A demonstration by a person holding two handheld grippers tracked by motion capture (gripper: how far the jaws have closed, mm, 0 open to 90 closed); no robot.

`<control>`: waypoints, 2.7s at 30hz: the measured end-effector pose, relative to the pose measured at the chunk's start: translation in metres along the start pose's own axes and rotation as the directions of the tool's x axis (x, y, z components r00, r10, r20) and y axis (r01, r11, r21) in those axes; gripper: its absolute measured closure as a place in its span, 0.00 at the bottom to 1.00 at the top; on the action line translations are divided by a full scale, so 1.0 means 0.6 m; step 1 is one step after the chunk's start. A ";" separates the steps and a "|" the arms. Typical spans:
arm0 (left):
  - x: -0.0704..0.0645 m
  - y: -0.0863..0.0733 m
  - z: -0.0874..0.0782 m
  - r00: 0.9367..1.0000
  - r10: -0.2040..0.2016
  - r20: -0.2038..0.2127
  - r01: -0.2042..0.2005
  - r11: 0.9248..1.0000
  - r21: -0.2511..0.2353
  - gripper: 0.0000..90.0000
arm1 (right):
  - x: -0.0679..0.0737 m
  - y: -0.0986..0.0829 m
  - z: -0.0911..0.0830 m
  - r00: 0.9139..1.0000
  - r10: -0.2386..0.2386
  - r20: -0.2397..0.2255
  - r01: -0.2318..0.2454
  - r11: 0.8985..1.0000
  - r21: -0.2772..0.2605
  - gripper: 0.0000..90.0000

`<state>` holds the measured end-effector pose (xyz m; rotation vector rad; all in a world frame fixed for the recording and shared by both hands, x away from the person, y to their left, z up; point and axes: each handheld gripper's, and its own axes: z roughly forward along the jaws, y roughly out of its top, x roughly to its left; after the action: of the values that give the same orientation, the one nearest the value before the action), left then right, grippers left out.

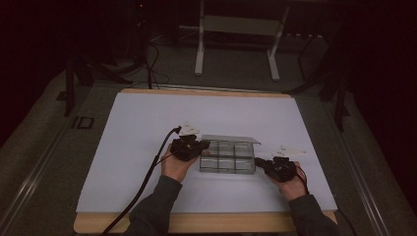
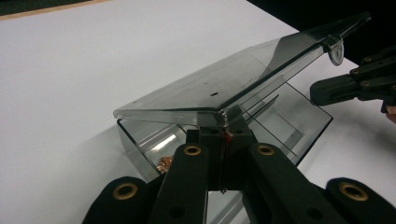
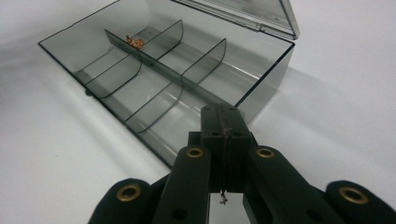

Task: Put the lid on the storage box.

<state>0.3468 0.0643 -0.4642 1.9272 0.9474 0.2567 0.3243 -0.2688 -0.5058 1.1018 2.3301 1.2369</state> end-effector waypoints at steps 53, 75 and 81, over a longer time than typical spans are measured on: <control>-0.009 -0.019 0.001 1.000 -0.001 0.012 0.001 1.000 0.010 0.98 | 0.018 -0.008 -0.003 0.987 -0.090 -0.133 0.096 0.995 0.033 1.00; -0.007 -0.068 -0.002 0.999 -0.036 0.015 0.035 0.998 0.060 0.98 | -0.006 -0.007 -0.022 0.999 -0.033 -0.018 0.033 0.999 -0.027 1.00; -0.011 -0.081 -0.001 0.999 -0.037 0.018 0.035 0.996 0.077 0.98 | -0.008 -0.008 -0.024 1.000 -0.019 -0.008 0.018 0.999 -0.042 1.00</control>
<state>0.3170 0.0725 -0.5024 1.9774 0.9909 0.1827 0.3174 -0.2825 -0.5014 1.0609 2.3043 1.2805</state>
